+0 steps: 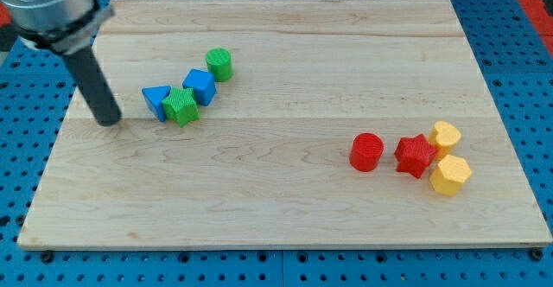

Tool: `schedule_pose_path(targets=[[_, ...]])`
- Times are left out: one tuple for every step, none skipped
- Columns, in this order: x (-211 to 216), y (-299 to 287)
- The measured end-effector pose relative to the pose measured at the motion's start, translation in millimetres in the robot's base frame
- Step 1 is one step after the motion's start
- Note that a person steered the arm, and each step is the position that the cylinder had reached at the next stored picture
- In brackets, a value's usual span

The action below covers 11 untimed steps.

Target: Adjust the group of blocks at the left side of the board

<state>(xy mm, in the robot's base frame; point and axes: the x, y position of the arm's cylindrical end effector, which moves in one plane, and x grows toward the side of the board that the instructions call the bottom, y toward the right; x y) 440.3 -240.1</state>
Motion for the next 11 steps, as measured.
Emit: schedule_pose_path(targets=[[-12.9, 9.2], [-8.9, 100.4], [-8.9, 134.7], [-11.9, 71.7], [14.3, 99.9], [43.1, 135.8], [-2.7, 166.3], [-2.5, 173.5], [-50.1, 206.5], [-148.7, 234.5], [-186.7, 229.0]])
